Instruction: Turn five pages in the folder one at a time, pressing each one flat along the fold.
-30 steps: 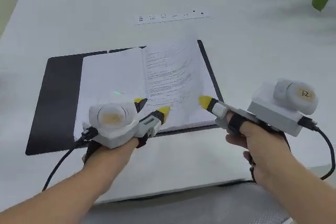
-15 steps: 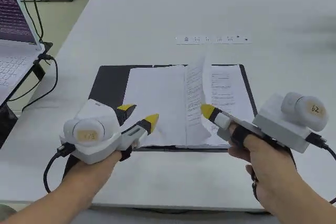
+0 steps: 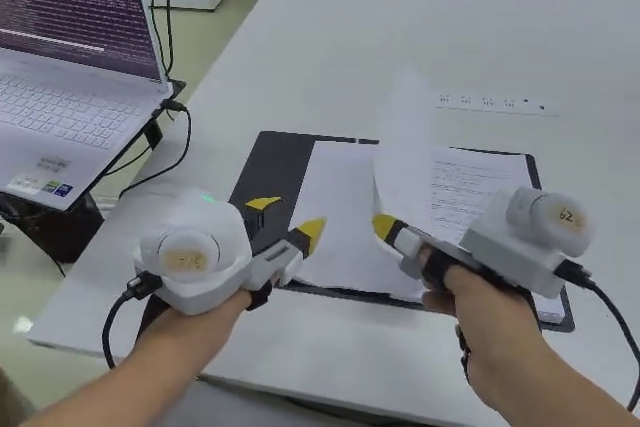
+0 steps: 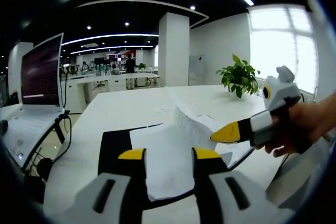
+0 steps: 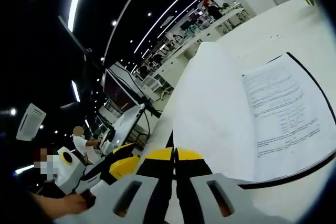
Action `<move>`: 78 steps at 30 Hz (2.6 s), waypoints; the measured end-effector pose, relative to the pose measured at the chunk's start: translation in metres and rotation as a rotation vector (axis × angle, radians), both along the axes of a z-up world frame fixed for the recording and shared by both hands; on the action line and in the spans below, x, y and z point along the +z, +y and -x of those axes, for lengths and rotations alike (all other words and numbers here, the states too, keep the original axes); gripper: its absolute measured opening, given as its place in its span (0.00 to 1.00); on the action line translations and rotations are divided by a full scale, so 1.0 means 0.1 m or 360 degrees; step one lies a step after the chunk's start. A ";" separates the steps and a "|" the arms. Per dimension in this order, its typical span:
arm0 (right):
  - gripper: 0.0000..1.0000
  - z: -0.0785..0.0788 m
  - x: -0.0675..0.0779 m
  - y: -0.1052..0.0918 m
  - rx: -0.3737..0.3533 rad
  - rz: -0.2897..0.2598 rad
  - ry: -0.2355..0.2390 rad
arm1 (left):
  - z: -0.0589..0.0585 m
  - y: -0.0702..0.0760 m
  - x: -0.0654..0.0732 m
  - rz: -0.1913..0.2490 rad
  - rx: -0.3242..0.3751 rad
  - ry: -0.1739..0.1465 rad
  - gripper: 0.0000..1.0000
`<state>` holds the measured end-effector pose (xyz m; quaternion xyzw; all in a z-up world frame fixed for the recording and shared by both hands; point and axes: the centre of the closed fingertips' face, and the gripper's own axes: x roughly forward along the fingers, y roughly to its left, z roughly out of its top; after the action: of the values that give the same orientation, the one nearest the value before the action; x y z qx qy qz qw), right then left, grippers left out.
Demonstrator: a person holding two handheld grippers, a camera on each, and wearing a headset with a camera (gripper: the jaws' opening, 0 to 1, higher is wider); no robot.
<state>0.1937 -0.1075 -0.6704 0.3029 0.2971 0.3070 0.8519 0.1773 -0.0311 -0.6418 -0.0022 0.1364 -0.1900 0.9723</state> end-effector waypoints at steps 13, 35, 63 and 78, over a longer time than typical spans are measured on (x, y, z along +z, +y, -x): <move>0.00 -0.03 -0.44 0.69 0.0153 0.0094 0.0138 | 0.04 0.22 -0.05 -0.0021 0.0080 0.0021 0.30; 0.00 0.03 -1.23 0.94 0.0148 0.0235 0.0406 | -0.07 0.48 -0.37 -0.0015 0.0153 0.0187 0.28; 0.00 -0.17 -0.77 -0.17 -0.0184 -0.0029 0.0091 | -0.32 -0.13 -1.19 -0.0067 0.0087 0.0465 0.25; 0.00 -0.67 -0.86 -0.60 -0.0155 0.0363 -0.0220 | -0.22 -0.02 -1.46 -0.0162 0.0214 0.0444 0.22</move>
<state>0.2604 -0.1677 -0.7565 0.1962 0.2557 0.2497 0.9131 0.1997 -0.0334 -0.7875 0.0116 0.2789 -0.1153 0.9533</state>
